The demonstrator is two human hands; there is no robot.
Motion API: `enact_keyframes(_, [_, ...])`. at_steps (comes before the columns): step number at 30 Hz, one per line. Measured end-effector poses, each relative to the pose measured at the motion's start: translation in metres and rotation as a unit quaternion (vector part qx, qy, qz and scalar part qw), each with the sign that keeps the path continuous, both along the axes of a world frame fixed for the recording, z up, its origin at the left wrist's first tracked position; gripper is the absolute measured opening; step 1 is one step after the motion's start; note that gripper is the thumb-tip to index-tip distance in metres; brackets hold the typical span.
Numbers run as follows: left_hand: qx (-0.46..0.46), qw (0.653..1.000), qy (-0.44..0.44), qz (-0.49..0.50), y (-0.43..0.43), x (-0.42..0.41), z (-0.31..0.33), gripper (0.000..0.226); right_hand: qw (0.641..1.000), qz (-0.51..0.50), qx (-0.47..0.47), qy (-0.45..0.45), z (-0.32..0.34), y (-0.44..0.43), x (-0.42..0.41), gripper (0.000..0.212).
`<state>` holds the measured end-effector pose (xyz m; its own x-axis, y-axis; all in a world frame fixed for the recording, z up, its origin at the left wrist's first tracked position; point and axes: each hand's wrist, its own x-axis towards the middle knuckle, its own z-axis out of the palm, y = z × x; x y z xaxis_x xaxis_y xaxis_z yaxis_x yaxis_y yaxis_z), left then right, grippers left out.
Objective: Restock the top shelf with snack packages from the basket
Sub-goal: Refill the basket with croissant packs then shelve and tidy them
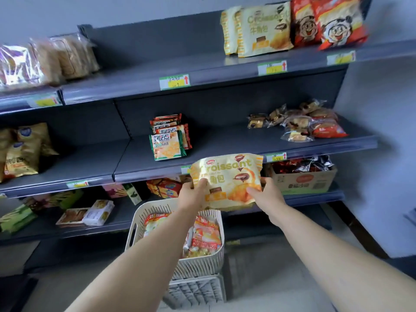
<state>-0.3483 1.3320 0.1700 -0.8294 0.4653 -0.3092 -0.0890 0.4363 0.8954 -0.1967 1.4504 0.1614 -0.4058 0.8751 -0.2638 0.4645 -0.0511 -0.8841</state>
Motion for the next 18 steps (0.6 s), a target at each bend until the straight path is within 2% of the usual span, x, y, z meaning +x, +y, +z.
enact_keyframes(5, [0.097, 0.995, 0.02, -0.031, 0.022, 0.019, 0.038, 0.022, 0.994, -0.039, 0.085, 0.064, 0.04, 0.018, 0.013, 0.056])
enact_keyframes(9, [0.127, 0.988, 0.077, -0.043, 0.047, 0.017, 0.075, 0.031, 0.981, -0.028, 0.177, 0.075, 0.073, 0.033, 0.011, 0.044])
enact_keyframes(14, [0.189, 0.972, 0.13, -0.055, 0.083, 0.0, 0.123, 0.025, 0.958, -0.026, 0.265, 0.11, 0.12, 0.068, -0.007, 0.041])
enact_keyframes(16, [0.22, 0.964, 0.137, -0.065, 0.1, -0.01, 0.141, 0.024, 0.943, -0.035, 0.313, 0.102, 0.138, 0.082, -0.014, 0.037])
enact_keyframes(18, [0.252, 0.954, 0.145, -0.077, 0.118, -0.019, 0.162, 0.021, 0.93, -0.064, 0.359, 0.048, 0.157, 0.097, -0.02, 0.039])
